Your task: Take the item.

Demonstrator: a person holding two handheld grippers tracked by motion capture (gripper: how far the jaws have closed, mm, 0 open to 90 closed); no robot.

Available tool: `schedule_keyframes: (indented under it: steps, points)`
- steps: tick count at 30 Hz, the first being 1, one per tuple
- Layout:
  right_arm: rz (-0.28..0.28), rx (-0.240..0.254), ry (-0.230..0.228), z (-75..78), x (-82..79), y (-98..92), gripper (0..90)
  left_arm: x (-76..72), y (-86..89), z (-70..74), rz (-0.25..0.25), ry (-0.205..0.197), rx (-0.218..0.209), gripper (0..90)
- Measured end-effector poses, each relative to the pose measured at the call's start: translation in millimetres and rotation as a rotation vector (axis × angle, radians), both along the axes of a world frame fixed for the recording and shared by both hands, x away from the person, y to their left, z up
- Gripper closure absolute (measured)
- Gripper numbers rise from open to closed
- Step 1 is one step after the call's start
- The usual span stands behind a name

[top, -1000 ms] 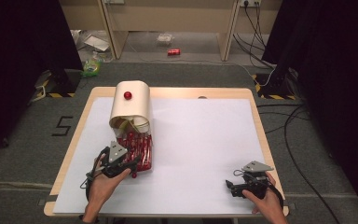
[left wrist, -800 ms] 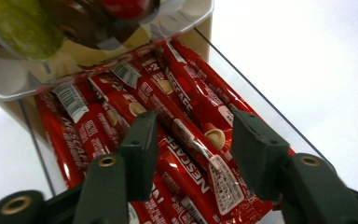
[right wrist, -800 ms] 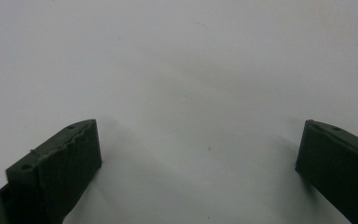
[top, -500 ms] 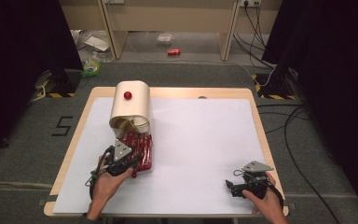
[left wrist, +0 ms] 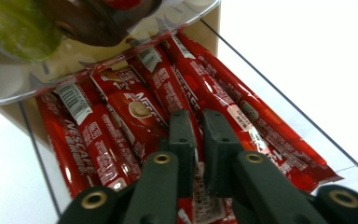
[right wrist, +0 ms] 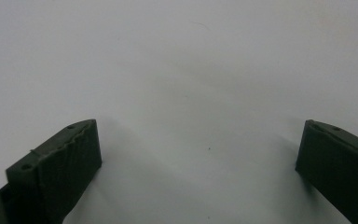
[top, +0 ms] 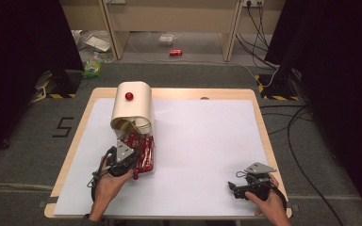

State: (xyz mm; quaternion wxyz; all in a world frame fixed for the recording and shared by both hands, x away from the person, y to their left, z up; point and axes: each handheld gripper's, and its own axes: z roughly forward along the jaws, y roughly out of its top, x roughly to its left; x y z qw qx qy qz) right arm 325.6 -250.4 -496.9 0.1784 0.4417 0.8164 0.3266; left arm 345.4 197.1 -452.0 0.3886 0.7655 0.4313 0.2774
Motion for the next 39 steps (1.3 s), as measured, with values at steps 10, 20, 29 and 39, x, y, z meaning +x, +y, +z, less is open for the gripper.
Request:
schedule_keyframes:
  steps: [10, 20, 29, 39]
  points:
    - [0.000, 0.000, 0.000, 0.0, 0.0, 0.0, 0.3, -6.5, 6.4, 7.5, -0.014, -0.013, 0.015, 87.0]
    - [0.000, 0.000, 0.000, 0.0, 0.0, 0.0, 0.4, -17.7, 13.8, 9.5, -0.026, -0.006, 0.015, 87.4]
    - [0.000, 0.000, 0.000, 0.0, 0.0, 0.0, 0.3, -30.3, 22.9, 12.5, -0.023, -0.021, 0.017, 88.0]
    - [0.000, 0.000, 0.000, 0.0, 0.0, 0.0, 0.3, -41.6, 28.2, 16.0, -0.025, -0.032, 0.009, 88.1]
